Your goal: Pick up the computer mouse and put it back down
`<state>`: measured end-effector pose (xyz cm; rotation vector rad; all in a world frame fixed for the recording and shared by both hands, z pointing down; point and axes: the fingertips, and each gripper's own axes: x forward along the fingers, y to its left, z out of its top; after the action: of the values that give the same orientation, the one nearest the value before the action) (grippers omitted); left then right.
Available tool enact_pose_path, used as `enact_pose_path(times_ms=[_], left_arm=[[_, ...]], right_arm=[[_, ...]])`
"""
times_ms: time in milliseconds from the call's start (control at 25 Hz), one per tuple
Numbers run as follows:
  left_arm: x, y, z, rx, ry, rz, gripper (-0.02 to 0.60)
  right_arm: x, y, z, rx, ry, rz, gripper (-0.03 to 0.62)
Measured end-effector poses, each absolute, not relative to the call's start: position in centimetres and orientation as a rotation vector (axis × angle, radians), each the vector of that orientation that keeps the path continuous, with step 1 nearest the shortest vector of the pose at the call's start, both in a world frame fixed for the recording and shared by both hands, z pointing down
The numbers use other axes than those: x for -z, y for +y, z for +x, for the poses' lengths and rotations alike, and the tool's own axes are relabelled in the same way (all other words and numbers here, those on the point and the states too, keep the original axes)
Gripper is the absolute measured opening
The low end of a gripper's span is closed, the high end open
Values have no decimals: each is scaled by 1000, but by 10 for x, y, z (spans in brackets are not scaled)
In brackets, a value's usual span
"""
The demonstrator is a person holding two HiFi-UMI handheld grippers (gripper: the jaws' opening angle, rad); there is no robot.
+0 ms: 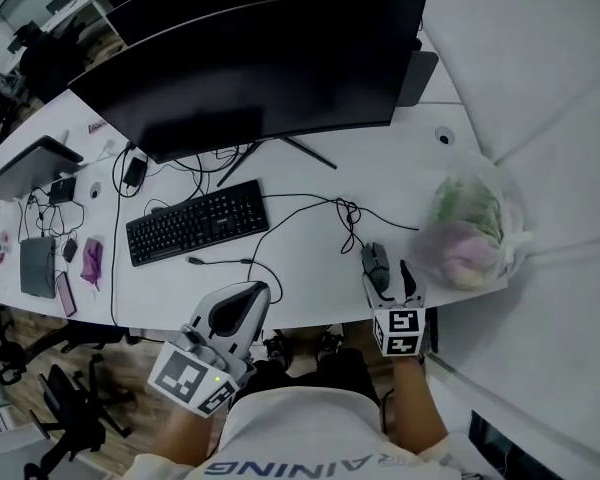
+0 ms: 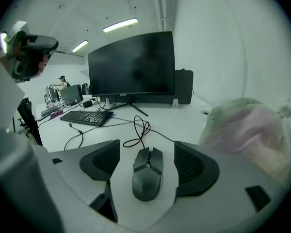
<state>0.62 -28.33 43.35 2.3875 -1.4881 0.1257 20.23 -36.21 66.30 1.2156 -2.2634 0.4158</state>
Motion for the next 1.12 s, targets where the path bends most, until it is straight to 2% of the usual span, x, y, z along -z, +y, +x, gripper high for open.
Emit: enact_pose_path(times_ms=[520, 680, 800, 1120], left_arm=[[-464, -283, -22, -167, -1522, 2264, 5], [-467, -285, -25, -160, -1515, 2258, 5], [-467, -285, -25, -155, -1507, 2257, 5], [-454, -279, -33, -119, -1523, 2287, 5]], right_arm=[[-750, -376, 196, -497, -2047, 1211, 347], [-750, -376, 198, -470, -2025, 1241, 340], [-745, -375, 192, -457, -2045, 1236, 308], [-703, -380, 190, -365, -2126, 1303, 307]])
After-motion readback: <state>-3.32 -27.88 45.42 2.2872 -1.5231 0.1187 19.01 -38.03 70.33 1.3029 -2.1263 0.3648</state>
